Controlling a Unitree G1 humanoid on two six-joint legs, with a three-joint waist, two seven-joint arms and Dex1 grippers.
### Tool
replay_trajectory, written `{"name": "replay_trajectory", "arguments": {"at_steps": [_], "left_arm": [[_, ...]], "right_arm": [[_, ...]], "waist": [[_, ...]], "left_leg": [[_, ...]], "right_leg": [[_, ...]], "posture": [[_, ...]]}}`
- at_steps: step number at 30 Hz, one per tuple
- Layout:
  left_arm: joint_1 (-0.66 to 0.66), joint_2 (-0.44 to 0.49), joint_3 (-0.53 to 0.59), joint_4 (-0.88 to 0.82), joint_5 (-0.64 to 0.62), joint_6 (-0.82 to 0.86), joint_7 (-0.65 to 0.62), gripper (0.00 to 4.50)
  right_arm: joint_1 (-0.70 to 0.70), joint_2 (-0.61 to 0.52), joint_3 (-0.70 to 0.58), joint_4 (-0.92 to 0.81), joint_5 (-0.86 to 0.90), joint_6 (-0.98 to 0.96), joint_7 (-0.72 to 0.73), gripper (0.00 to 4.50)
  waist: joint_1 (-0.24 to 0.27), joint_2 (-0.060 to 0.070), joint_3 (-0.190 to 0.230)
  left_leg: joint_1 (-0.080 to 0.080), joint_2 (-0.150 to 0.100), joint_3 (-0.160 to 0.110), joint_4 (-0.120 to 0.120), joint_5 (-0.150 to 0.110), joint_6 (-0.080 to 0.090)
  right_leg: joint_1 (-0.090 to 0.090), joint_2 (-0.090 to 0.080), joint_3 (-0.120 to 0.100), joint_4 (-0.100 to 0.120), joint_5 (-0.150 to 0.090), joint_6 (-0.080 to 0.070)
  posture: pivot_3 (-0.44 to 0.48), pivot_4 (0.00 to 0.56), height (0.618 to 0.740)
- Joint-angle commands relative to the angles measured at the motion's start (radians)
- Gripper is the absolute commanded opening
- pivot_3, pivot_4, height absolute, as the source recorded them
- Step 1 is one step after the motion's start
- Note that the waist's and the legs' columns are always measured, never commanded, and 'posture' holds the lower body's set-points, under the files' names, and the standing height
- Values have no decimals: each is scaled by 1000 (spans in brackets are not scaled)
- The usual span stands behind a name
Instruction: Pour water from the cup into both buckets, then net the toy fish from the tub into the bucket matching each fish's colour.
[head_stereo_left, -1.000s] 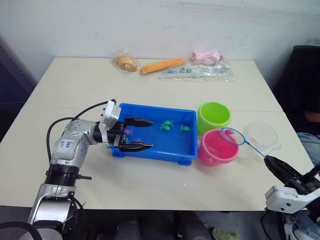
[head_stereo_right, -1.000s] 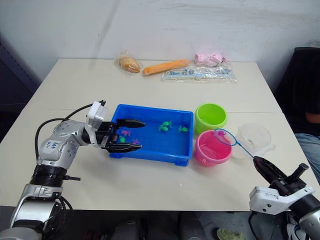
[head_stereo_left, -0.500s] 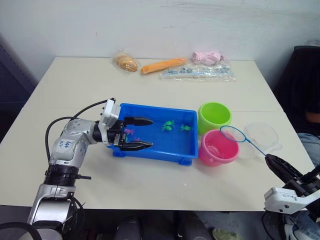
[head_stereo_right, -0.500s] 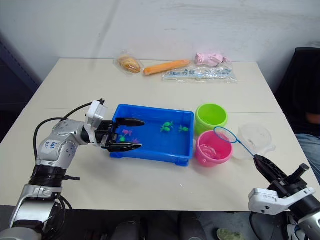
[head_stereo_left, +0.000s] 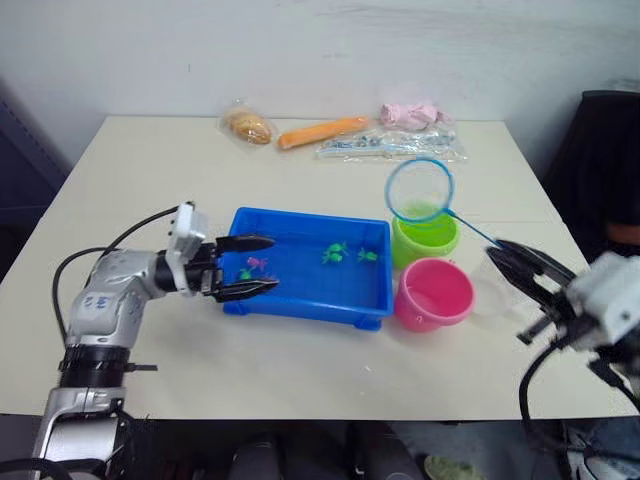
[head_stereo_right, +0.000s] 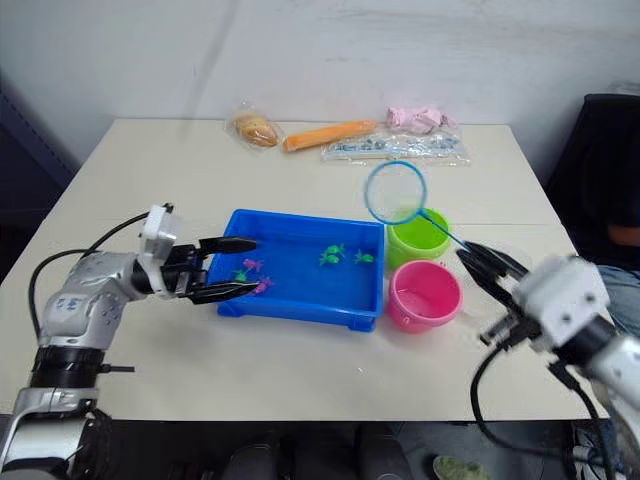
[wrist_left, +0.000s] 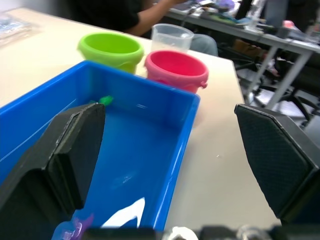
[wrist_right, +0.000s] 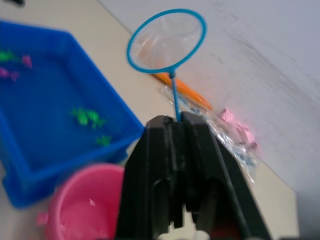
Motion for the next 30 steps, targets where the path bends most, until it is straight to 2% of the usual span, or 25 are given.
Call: {"name": "replay_trajectory", "arguments": {"at_steps": [1,4,6,13,18,23,30], "left_arm": [[36,25,85,-21,-20,-31,36,4462],[108,32,173,-40,-27,-59,88,4462],[171,44,212,-56,-26,-73,99,4462],[297,108,306,-72,-42,-80,87,4462],[304,190,331,-53,-53,-53,52,4462],[322,261,317,-52,-33,-64,-5,4462],[323,271,288,-51,-20,-83,-25,4462]], "right_arm": [[-121,-40,89,3,152,229,-55,0],[-314,-35,250,31,150,337,-47,0],[-422,-8,366,66,88,377,-38,0],[-668,95,609,199,-84,444,-3,0],[-758,133,721,293,-196,463,55,0],[-806,175,754,351,-262,461,98,0],[-842,220,808,409,-338,473,180,0]], "waist": [[5,0,0],[2,0,0],[-6,0,0],[-1,0,0],[0,0,0],[-3,0,0],[-7,0,0]], "left_leg": [[-1,0,-1,0,0,1],[-4,-1,-2,0,-1,1],[-4,-1,-2,0,-1,2],[-6,-2,-2,-1,-2,3],[-6,-3,-2,-1,-3,4],[-10,-3,0,-1,-3,3],[-19,-2,1,0,-1,0]], "right_leg": [[0,-1,0,0,0,0],[-1,-4,0,-2,0,0],[-2,-8,-1,-2,0,0],[-3,-11,-4,-3,0,0],[-4,-14,-8,-4,0,-1],[-8,-17,-22,-4,0,-1],[-18,-16,-25,-2,0,-1]], "posture": [[0,150,740],[0,150,740],[0,150,740],[0,150,740],[0,150,740],[0,150,740],[0,150,740]]}}
